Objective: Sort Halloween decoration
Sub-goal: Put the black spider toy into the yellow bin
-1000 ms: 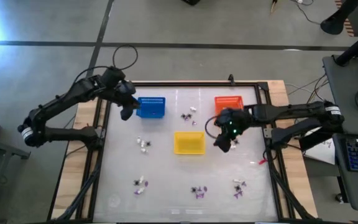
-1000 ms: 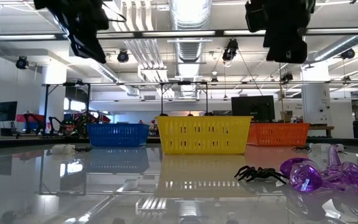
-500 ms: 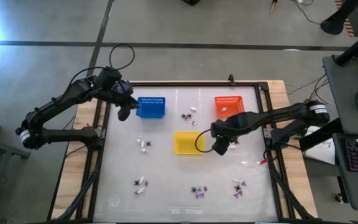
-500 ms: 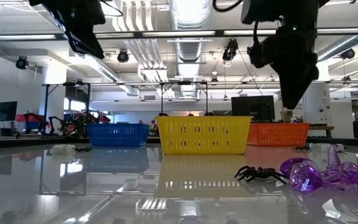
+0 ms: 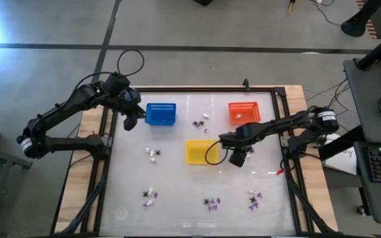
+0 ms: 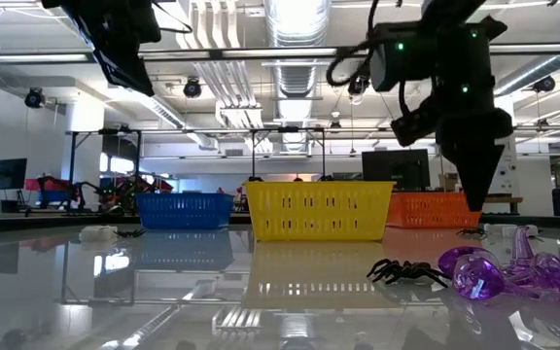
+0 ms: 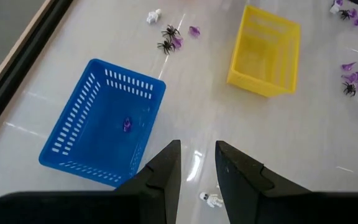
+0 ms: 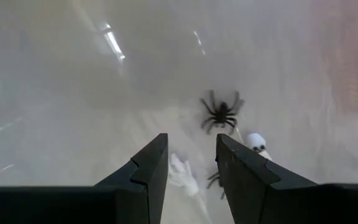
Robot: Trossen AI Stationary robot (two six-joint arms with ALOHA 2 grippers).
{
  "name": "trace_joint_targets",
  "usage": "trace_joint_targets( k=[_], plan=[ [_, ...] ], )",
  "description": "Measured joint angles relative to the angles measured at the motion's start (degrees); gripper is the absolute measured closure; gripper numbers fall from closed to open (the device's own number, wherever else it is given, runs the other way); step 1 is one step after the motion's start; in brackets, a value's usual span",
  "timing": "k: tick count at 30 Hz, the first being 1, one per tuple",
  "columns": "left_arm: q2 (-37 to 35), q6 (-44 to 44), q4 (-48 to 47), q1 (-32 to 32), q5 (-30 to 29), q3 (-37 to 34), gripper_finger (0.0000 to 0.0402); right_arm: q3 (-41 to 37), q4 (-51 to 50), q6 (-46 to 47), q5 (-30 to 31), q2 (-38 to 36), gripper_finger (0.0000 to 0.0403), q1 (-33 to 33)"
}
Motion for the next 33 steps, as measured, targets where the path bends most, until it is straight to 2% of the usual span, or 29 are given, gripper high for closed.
trace_joint_targets(
  k=[5, 11, 21, 33],
  plan=[
    [0.0, 0.0, 0.0, 0.0, 0.0, 0.0, 0.032, -2.8, 1.2, -0.3, -0.2, -2.2, 0.0275, -2.6],
    [0.0, 0.7, 0.0, 0.0, 0.0, 0.0, 0.032, -5.2, 5.0, -2.5, -3.2, -3.9, 0.0275, -5.2],
    [0.0, 1.3, 0.0, 0.0, 0.0, 0.0, 0.032, -8.4, 11.1, -2.6, -5.1, -3.7, 0.0275, -8.2],
    [0.0, 1.4, 0.1, 0.0, 0.0, 0.0, 0.032, -10.2, 13.0, -2.7, -5.3, -1.0, 0.0275, -10.9]
  ],
)
